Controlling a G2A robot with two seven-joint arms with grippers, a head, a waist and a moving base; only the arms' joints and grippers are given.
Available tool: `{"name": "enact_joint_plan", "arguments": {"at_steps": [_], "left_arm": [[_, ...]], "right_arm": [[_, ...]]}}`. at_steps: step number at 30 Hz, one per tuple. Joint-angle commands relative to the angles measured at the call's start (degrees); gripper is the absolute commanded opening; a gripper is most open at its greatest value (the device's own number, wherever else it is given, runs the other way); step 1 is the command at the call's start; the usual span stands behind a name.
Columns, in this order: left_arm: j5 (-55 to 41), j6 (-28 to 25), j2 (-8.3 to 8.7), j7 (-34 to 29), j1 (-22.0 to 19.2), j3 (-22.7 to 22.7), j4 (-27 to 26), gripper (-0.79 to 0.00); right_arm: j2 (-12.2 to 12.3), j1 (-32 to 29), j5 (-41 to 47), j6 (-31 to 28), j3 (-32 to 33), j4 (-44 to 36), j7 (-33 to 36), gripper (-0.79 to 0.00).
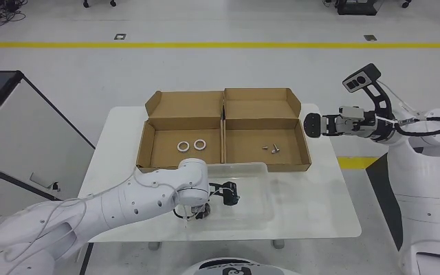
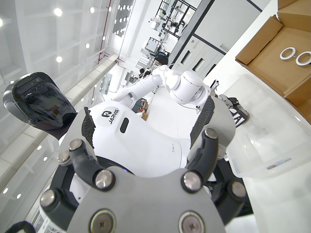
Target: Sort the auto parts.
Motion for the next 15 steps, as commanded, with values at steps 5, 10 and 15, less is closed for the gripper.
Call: {"name": "enact_joint_plan", "arguments": {"at_steps": [5,10,15], "left_arm": [[0.8,0.1,-0.55,-0.1,0.2,0.0,0.8,-0.64],[1.4,-0.6,-1.09,0.6,-0.2,0.0,0.8,-0.785],[1.4,-1.9,-1.91,1.9,-0.6,0.0,1.2,-0.785]], "right_arm": [[0.0,0.0,0.0,0.0,0.0,0.0,0.0,0.0],[0.0,0.0,0.0,0.0,0.0,0.0,0.0,0.0],[0.0,0.0,0.0,0.0,0.0,0.0,0.0,0.0]]}}
